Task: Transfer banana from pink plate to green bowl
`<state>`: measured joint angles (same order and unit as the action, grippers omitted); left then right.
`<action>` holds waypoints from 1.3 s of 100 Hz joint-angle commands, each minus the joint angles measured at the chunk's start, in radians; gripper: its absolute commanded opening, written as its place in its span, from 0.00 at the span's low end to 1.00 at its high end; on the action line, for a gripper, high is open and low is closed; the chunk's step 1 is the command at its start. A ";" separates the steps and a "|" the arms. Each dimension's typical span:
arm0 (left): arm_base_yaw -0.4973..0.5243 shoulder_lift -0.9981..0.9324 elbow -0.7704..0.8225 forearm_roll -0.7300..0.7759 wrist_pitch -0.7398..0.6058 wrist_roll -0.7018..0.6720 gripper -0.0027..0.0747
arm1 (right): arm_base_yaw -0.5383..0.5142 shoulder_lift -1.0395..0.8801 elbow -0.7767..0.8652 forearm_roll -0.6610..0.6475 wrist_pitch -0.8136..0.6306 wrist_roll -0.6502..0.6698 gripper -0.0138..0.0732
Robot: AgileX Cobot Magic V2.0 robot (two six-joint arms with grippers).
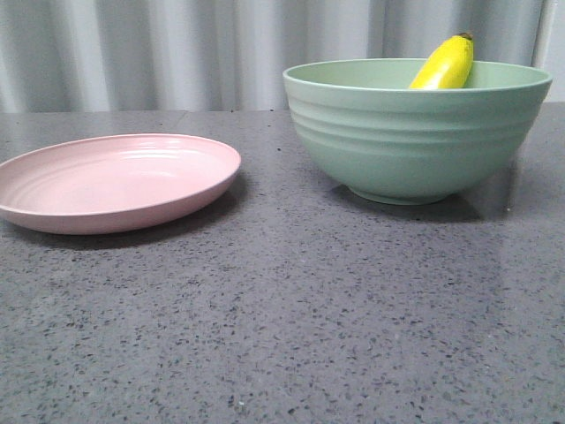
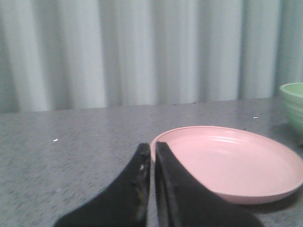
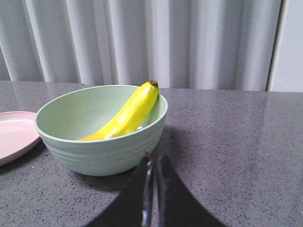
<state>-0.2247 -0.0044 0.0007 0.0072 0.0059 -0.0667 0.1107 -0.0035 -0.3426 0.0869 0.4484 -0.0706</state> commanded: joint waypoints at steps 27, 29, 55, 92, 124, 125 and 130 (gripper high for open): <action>0.162 -0.033 0.026 -0.007 0.284 -0.012 0.01 | -0.001 0.012 -0.022 -0.008 -0.079 -0.012 0.07; 0.162 -0.033 0.026 -0.007 0.283 -0.012 0.01 | -0.001 0.012 -0.022 -0.008 -0.079 -0.012 0.07; 0.162 -0.033 0.026 -0.007 0.279 -0.012 0.01 | -0.001 0.012 -0.022 -0.008 -0.079 -0.012 0.07; 0.162 -0.033 0.026 -0.007 0.279 -0.012 0.01 | -0.001 0.012 -0.022 -0.008 -0.079 -0.012 0.07; 0.162 -0.033 0.026 -0.007 0.279 -0.012 0.01 | -0.014 0.012 -0.001 -0.008 -0.093 -0.012 0.07; 0.162 -0.033 0.026 -0.007 0.279 -0.012 0.01 | -0.016 0.012 0.002 -0.008 -0.095 -0.012 0.07; 0.162 -0.033 0.026 -0.007 0.279 -0.012 0.01 | -0.040 0.012 0.032 -0.017 -0.133 -0.012 0.07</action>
<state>-0.0646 -0.0044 0.0007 0.0072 0.3227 -0.0686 0.1002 -0.0035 -0.3190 0.0869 0.4362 -0.0706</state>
